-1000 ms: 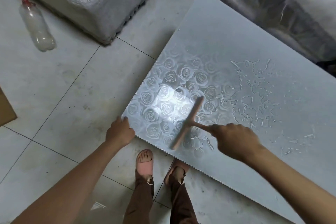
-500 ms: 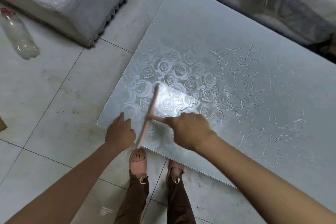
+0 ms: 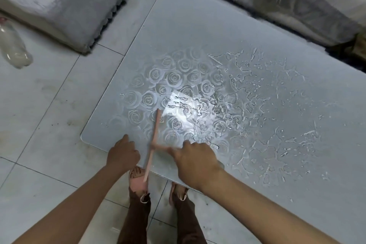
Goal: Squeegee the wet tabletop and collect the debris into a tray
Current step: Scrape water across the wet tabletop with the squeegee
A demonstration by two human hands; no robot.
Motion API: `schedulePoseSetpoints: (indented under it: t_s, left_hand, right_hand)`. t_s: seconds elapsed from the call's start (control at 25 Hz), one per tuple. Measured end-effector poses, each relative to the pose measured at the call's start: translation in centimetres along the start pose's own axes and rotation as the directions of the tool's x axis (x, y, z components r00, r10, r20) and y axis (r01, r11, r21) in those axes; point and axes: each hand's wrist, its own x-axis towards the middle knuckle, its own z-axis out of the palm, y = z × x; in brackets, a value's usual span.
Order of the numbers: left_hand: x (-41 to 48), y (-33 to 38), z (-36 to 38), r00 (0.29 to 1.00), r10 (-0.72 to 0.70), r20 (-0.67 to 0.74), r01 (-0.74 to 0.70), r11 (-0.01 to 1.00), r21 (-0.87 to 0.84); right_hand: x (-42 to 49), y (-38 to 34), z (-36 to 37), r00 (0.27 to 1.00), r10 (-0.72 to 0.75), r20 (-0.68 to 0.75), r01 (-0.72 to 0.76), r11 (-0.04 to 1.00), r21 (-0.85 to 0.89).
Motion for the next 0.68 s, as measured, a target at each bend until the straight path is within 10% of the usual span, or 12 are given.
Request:
schedulePoseSetpoints:
  t_s: [0.36, 0.68]
  left_hand:
    - [0.7, 0.4, 0.7, 0.989, -0.096, 0.109, 0.104, 0.992, -0.066]
    - [0.9, -1.4, -0.1, 0.997, -0.076, -0.001, 0.072, 0.945, -0.32]
  right_hand:
    - [-7.0, 9.5, -0.1, 0.978, 0.203, -0.04, -0.203, 0.979, 0.004]
    - [4.6, 2.8, -3.3, 0.99, -0.076, -0.12, 0.079, 0.997, 0.02]
